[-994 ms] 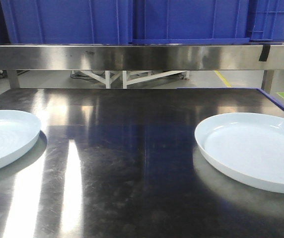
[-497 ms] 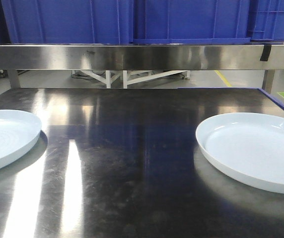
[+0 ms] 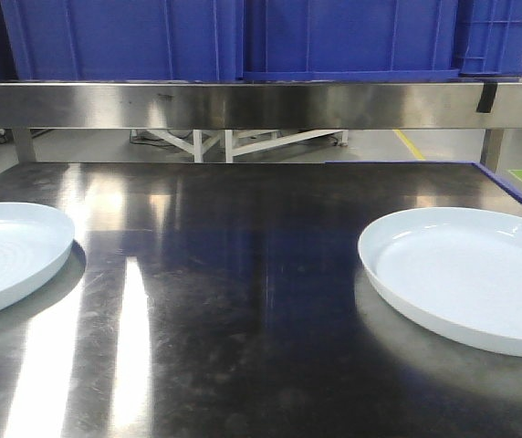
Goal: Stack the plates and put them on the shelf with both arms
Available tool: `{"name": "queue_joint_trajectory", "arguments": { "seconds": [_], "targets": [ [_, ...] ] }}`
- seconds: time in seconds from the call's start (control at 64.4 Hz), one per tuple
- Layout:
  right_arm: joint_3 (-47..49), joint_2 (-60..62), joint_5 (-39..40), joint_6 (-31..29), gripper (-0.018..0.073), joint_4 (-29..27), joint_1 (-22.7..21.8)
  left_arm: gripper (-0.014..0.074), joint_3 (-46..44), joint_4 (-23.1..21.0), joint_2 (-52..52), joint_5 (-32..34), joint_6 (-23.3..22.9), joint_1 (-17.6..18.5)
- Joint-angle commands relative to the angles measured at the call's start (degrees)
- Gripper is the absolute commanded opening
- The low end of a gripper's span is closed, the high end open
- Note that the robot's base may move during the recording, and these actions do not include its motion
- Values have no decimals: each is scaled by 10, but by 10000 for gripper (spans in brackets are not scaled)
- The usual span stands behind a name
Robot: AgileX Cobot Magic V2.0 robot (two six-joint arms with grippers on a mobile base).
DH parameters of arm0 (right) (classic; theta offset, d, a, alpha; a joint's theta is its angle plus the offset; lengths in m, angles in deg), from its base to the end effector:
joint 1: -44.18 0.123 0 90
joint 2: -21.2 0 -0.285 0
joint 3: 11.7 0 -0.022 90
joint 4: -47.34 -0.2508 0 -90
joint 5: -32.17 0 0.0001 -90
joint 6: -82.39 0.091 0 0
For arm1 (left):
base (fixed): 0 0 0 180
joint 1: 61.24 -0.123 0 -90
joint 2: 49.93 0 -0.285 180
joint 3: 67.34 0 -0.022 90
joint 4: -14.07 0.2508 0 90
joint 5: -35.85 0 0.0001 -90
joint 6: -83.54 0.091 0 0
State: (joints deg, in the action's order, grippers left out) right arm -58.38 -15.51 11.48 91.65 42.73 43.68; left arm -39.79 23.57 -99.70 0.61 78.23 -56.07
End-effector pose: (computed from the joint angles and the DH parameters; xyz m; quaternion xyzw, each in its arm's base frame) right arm 0.1064 0.0017 0.3220 0.0879 0.7832 0.0812 0.6102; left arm 0.1398 -0.0039 0.3828 0.0287 0.8289 0.0264 0.5580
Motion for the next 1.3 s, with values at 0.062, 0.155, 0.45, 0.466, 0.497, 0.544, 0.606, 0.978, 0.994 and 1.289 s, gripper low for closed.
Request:
{"name": "queue_joint_trajectory", "arguments": {
  "seconds": [0.062, 0.155, 0.45, 0.466, 0.497, 0.544, 0.606, 0.978, 0.994, 1.289],
  "targets": [
    [51, -91, 49, -2, 23, -3, -2, 90, -21, 4, -1, 29, -3, 4],
    [53, -133, 77, -2, 23, -25, -2, 90, -21, 4, -1, 29, -3, 4],
    [53, -199, 160, -2, 23, -33, -2, 90, -21, 4, -1, 29, -4, 4],
    [53, -200, 159, -2, 23, -33, -2, 90, -21, 4, -1, 29, -5, 4],
    [53, -200, 153, -2, 23, -33, -2, 90, -21, 2, -1, 29, -5, 4],
    [53, -200, 143, -2, 27, -33, -2, 90, -21, -4, -1, 28, -5, 4],
    [53, -200, 129, -3, 56, -31, -2, 92, -21, -17, -1, 27, -5, 4],
    [53, -213, 114, -6, 557, -30, -2, 548, -21, -35, -69, -81, -10, 4],
    [53, -213, 113, -6, 557, -30, -2, 549, -21, -35, -75, -82, -11, 4],
    [53, -213, 109, -6, 557, -30, -2, 549, -21, -30, -190, -52, -37, 4]
  ]
}}
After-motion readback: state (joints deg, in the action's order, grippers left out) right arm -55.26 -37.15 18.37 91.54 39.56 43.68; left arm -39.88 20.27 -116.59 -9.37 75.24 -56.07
